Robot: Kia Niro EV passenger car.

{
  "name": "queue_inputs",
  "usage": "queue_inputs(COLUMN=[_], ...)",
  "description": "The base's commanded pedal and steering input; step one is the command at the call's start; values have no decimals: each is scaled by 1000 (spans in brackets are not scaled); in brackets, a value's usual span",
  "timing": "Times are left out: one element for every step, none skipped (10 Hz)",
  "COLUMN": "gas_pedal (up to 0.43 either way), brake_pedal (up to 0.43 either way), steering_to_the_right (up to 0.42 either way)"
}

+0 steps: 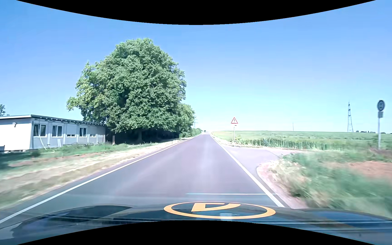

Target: Follow the waypoints while adhering to traffic rules and regulations

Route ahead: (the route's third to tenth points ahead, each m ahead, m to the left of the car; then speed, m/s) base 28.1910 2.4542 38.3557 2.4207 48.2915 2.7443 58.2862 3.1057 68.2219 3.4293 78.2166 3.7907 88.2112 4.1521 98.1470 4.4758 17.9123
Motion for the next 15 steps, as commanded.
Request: queue_inputs(gas_pedal=[197,197,197,197,197,197,197,197,197,197,197,197,197,197,197], brake_pedal=[0,0,0,0,0,0,0,0,0,0,0,0,0,0,0], steering_to_the_right=[0,0,0,0,0,0,0,0,0,-2,-4,-4,-4,-4,-4])
